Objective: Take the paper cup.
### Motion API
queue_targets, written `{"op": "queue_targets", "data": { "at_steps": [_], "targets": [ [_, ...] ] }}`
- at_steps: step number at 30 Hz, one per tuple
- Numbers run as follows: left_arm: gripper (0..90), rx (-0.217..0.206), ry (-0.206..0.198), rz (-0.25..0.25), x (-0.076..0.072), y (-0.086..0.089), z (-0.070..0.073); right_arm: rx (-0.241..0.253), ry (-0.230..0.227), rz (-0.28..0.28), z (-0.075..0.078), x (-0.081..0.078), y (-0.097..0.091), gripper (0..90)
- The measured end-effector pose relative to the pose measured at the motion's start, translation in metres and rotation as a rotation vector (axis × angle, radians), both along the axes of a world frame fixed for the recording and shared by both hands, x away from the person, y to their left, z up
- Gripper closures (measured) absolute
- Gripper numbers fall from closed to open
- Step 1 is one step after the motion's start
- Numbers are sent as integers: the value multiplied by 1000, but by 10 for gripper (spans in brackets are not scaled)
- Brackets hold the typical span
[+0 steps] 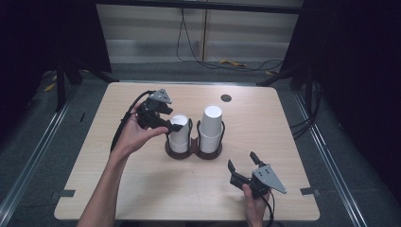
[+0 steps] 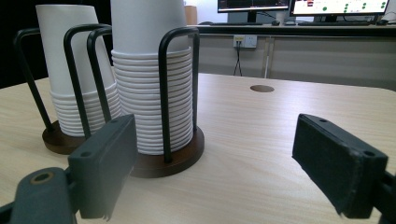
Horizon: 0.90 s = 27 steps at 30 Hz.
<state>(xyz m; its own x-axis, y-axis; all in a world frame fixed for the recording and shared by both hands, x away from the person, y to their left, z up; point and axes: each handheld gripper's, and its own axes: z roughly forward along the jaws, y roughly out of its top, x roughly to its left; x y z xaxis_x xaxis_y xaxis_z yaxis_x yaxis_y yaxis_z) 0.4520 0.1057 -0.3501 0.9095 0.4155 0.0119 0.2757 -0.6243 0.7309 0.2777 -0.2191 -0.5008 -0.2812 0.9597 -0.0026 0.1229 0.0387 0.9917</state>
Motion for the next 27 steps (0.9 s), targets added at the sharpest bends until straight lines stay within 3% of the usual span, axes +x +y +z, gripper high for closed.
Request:
{"op": "queue_targets", "data": {
  "at_steps": [5,13,16,21,25,27],
  "targets": [
    [249,57,28,-5,6,-7,-2,3,-2,0,0,0,0,138],
    [256,82,55,-5,15,-12,-9,1,-1,2,0,0,0,138],
    [286,123,60,-13,18,-15,-10,2,-2,1,0,0,0,138],
    [315,134,79,-9,20,-21,-13,3,-4,3,0,0,0,138],
    [344,168,80,-40,21,-21,-14,-2,-8,4,0,0,0,138],
    [343,159,85,-29,21,-22,-15,-1,-8,4,0,0,0,138]
  ]
}}
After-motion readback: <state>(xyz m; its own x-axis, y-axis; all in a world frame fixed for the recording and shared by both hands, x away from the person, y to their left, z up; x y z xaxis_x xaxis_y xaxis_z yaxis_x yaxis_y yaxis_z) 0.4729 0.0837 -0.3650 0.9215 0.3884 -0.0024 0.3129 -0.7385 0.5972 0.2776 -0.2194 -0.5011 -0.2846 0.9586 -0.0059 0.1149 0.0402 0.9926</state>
